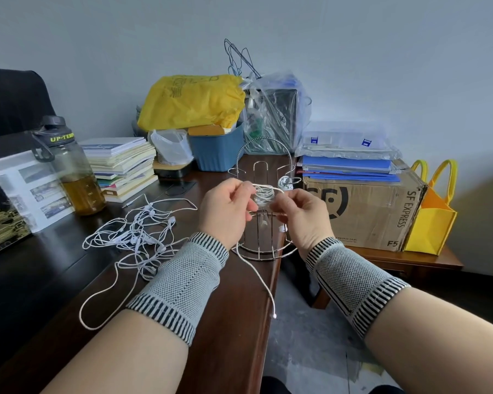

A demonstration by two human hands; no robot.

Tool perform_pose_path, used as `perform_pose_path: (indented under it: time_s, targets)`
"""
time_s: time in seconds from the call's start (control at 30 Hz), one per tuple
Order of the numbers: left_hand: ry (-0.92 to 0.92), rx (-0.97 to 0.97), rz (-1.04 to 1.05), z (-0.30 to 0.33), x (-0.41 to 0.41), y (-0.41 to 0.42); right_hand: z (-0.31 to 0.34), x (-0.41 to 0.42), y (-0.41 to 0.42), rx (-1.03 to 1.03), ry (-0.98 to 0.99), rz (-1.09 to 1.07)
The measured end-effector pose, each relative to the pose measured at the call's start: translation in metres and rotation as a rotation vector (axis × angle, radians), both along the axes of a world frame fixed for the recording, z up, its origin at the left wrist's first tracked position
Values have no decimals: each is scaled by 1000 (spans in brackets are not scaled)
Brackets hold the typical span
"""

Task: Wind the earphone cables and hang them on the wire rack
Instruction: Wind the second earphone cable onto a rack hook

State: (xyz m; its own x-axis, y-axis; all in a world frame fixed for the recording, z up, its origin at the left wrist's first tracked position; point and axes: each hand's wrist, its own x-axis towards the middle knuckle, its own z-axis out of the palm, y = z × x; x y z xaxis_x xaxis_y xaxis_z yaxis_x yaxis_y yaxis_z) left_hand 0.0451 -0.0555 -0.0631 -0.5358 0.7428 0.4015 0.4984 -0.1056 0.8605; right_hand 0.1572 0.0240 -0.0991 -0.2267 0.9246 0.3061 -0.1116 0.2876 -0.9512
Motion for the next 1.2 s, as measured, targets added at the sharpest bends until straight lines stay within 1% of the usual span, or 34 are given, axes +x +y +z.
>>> perform_pose_path:
  time_s: [0.13, 0.2, 0.27, 0.37, 0.47, 0.57, 0.63, 0.73, 0.83, 0.97, 1.07, 1.13, 1.2]
  targets:
    - [64, -125, 151, 3, -2, 14, 10, -4, 3, -102, -21, -37]
    - [89, -169, 170, 0, -6, 19, 16, -5, 4, -116, -49, -74]
    - [113, -201, 167, -7, -9, 24, 20, -6, 4, -87, -125, -124]
    - [54, -180, 138, -17, -10, 27, 22, -8, 5, -61, -198, -170]
    - [-9, -130, 104, -35, -15, 31, 22, -9, 6, -53, -225, -185]
    - [-89, -140, 72, -56, -20, 36, 18, -7, 6, -25, -224, -175]
    - [-92, -146, 76, -43, -6, 23, 13, -4, 6, 10, -209, -166]
    - [-16, -181, 76, -31, 10, 5, 6, 1, 5, 71, -184, -125]
    - [57, -211, 5, -35, 15, -1, 0, 4, 2, 94, -180, -96]
    - [130, -184, -57, -38, 14, 3, -1, 4, 1, 148, -196, -99]
    - [222, -216, -64, -41, 14, 5, -3, 4, -1, 259, -222, -92]
    - [247, -231, -51, -43, 12, 6, -5, 2, -3, 315, -256, -75]
    - [240, -229, -33, -41, 12, 6, -6, 2, -5, 323, -253, -67]
